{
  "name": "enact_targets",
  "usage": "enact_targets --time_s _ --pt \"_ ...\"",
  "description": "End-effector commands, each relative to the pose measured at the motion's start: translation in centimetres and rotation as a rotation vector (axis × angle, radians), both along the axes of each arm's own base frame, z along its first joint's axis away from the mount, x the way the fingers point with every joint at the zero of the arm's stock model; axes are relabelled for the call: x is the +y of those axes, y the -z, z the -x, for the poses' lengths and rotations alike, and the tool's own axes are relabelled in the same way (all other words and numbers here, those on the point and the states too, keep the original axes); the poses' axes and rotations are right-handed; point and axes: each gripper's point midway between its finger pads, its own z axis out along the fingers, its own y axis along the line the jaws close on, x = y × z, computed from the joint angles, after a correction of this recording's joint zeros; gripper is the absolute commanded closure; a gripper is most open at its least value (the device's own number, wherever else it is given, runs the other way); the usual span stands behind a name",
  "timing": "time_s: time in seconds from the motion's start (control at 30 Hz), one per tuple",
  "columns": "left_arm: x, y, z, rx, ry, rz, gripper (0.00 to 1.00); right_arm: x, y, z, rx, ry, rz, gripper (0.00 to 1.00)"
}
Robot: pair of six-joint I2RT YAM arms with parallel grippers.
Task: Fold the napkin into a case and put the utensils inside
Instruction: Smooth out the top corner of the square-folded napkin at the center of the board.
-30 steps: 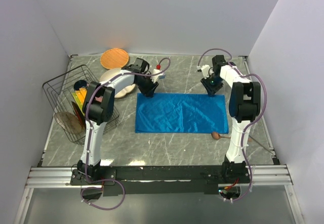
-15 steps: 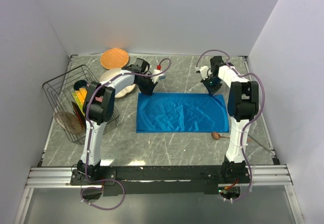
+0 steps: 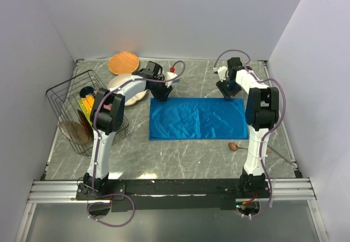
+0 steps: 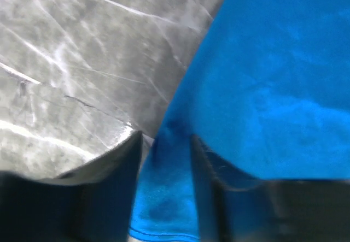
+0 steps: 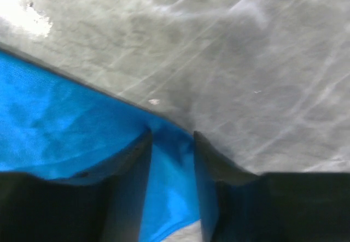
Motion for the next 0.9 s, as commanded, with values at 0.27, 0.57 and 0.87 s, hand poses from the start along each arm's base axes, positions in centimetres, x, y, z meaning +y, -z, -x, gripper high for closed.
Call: enact_targets --time_s 0.27,0.57,0.87 --pt "1.3 -25.5 -5.3 -0.686 -0.257 0.277 0.02 -0.5 -23.7 -4.4 -0.572 0.213 -0.238 0.0" --pt "2.1 -22.8 -3.4 -0.783 -0.201 0.088 0.01 6.1 -25.3 -1.1 -0.388 0.184 -0.638 0.0" --pt "-1.7 -17.1 -1.9 -0.971 -0.115 -0.032 0.01 10.6 -18.3 3.9 -0.045 0.335 -1.011 0.0"
